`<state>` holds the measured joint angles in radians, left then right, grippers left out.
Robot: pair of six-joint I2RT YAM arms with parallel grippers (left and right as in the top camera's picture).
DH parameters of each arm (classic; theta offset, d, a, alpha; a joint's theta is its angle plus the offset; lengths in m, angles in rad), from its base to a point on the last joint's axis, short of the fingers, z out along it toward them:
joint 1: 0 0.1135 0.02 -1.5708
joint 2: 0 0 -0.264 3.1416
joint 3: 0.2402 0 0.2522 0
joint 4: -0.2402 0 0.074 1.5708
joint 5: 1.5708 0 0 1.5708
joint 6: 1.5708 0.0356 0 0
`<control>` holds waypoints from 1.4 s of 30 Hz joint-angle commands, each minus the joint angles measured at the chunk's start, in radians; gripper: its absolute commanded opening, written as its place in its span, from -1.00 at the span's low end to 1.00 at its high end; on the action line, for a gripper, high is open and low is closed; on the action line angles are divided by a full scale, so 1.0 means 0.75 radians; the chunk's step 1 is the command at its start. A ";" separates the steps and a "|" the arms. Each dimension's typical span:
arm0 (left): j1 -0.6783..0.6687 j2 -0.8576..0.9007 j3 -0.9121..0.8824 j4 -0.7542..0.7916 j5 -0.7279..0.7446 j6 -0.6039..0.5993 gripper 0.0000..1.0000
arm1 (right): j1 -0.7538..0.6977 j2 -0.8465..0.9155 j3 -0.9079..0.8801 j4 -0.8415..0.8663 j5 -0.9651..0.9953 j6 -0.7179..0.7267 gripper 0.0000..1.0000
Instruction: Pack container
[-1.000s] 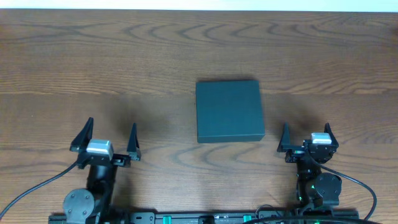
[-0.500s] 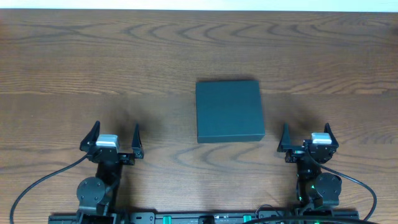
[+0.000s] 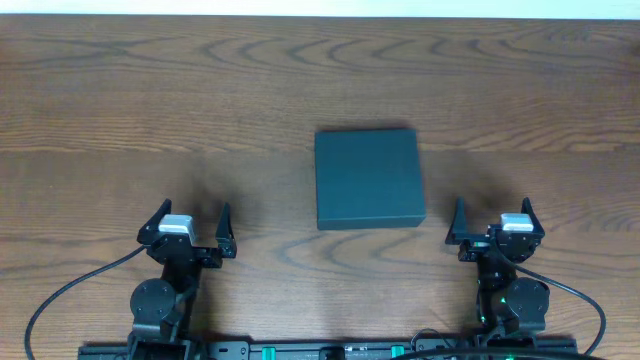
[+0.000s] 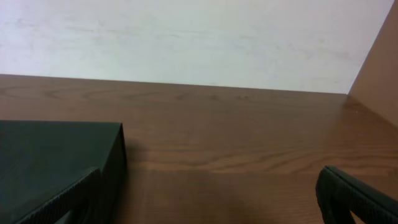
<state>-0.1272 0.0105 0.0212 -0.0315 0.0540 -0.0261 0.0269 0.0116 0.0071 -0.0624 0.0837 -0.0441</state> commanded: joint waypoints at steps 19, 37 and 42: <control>-0.003 -0.012 -0.023 -0.040 0.128 0.099 0.97 | -0.010 -0.009 -0.002 -0.006 0.017 0.018 0.99; -0.003 -0.011 -0.023 -0.037 0.126 0.068 0.97 | -0.010 -0.009 -0.002 -0.006 0.017 0.018 0.98; -0.003 -0.009 -0.023 -0.036 0.126 0.068 0.97 | -0.010 -0.009 -0.002 -0.006 0.017 0.018 0.98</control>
<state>-0.1272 0.0105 0.0212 -0.0261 0.1097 0.0265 0.0269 0.0116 0.0071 -0.0624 0.0837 -0.0437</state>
